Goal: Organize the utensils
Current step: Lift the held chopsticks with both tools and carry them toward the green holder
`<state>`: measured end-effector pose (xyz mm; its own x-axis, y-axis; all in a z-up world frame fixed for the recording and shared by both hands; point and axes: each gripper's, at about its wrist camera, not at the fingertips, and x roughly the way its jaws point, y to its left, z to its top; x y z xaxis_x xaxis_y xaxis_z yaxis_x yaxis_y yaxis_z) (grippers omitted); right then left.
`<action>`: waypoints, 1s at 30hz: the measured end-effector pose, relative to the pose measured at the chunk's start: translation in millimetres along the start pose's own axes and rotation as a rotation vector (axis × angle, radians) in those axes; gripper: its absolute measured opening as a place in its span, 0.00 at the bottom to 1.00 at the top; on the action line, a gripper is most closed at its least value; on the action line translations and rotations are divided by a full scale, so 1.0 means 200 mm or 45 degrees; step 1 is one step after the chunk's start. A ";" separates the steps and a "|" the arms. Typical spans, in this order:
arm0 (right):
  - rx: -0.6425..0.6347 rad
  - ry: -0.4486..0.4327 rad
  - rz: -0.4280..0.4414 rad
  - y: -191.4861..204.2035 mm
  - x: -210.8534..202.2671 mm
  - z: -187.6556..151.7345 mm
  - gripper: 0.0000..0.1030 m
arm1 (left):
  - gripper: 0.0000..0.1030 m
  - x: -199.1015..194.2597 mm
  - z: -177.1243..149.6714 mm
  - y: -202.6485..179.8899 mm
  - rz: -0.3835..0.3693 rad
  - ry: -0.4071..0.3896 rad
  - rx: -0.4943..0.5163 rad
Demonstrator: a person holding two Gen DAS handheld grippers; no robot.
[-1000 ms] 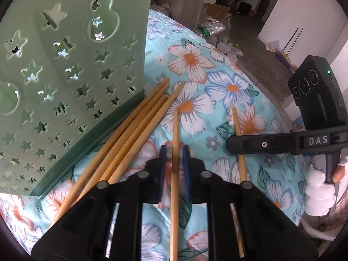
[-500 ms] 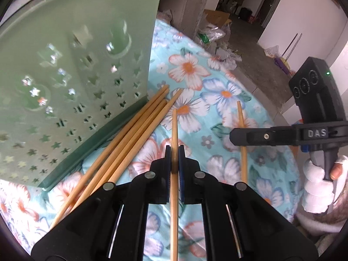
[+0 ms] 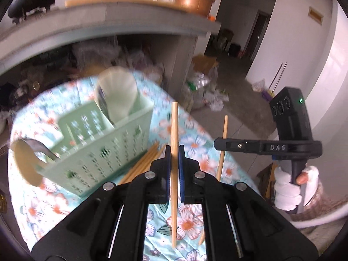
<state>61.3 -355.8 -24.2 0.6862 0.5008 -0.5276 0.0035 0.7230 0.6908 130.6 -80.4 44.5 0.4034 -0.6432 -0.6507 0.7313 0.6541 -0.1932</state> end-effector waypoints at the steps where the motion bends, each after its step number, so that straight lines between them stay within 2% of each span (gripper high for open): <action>1: -0.024 -0.014 -0.006 0.02 -0.02 0.01 0.07 | 0.05 -0.04 0.02 0.00 0.005 -0.028 -0.002; 12: -0.297 -0.142 0.027 0.40 -0.16 0.23 0.07 | 0.05 -0.54 0.27 0.10 0.078 -0.432 -0.023; 15: -0.367 -0.190 0.033 0.50 -0.21 0.28 0.07 | 0.05 -0.63 0.33 0.12 0.121 -0.550 -0.019; 18: -0.410 -0.225 0.038 0.57 -0.26 0.32 0.07 | 0.05 -0.67 0.40 0.17 0.155 -0.617 -0.035; 22: -0.438 -0.261 0.028 0.62 -0.30 0.36 0.07 | 0.05 -0.61 0.43 0.23 0.237 -0.617 -0.033; 27: -0.435 -0.259 0.006 0.63 -0.30 0.37 0.07 | 0.05 -0.39 0.38 0.31 0.346 -0.512 -0.022; 30: -0.437 -0.260 -0.001 0.64 -0.29 0.39 0.07 | 0.05 -0.26 0.33 0.39 0.350 -0.437 -0.063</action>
<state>77.8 -329.3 133.0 0.8168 0.4205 -0.3951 -0.2156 0.8576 0.4670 203.7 -22.5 112.3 0.7444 -0.5322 -0.4031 0.5475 0.8322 -0.0877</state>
